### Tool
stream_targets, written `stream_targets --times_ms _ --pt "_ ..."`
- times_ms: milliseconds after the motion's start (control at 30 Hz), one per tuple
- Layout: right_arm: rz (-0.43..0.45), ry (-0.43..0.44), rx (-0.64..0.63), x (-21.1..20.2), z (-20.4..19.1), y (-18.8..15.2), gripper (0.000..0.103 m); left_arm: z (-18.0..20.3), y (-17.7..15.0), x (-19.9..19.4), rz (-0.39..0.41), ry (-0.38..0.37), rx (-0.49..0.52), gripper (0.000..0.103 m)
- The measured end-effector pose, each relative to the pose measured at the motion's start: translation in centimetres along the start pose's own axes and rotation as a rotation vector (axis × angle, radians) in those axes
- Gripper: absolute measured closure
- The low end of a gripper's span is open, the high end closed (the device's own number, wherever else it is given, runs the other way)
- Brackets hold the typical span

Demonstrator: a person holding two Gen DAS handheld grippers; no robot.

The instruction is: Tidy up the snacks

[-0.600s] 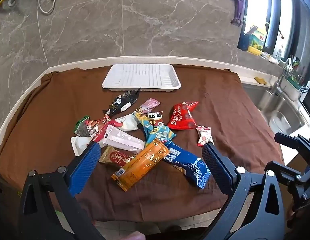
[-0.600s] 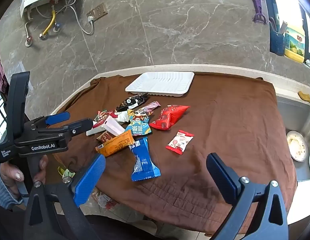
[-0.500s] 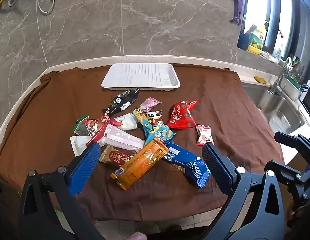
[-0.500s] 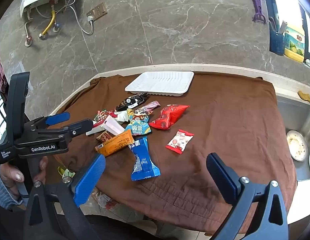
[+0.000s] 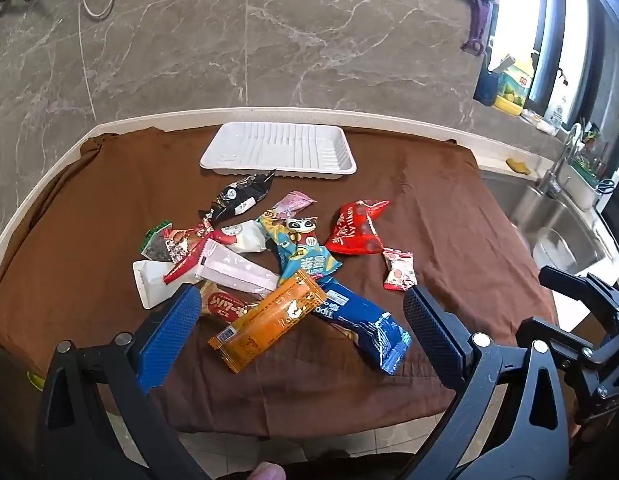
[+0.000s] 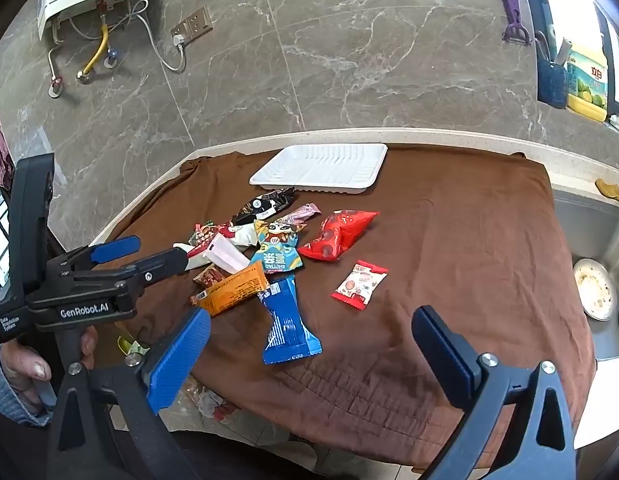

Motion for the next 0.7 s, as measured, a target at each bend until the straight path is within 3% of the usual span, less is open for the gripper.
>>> stream_targets --times_ms 700 --pt "0.011 0.006 0.011 0.05 0.13 0.4 0.0 0.6 0.0 -0.57 0.011 0.002 0.021 0.001"
Point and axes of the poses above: each gripper's, at about its wrist camera, not at the fingertips, and x roughly the way its jaws point, z to its right, y to its top, the point moved 6 cm from there along x, roughly the way its jaws point, and after that the axes turned 9 degrees about y, right-handed, at the moved point
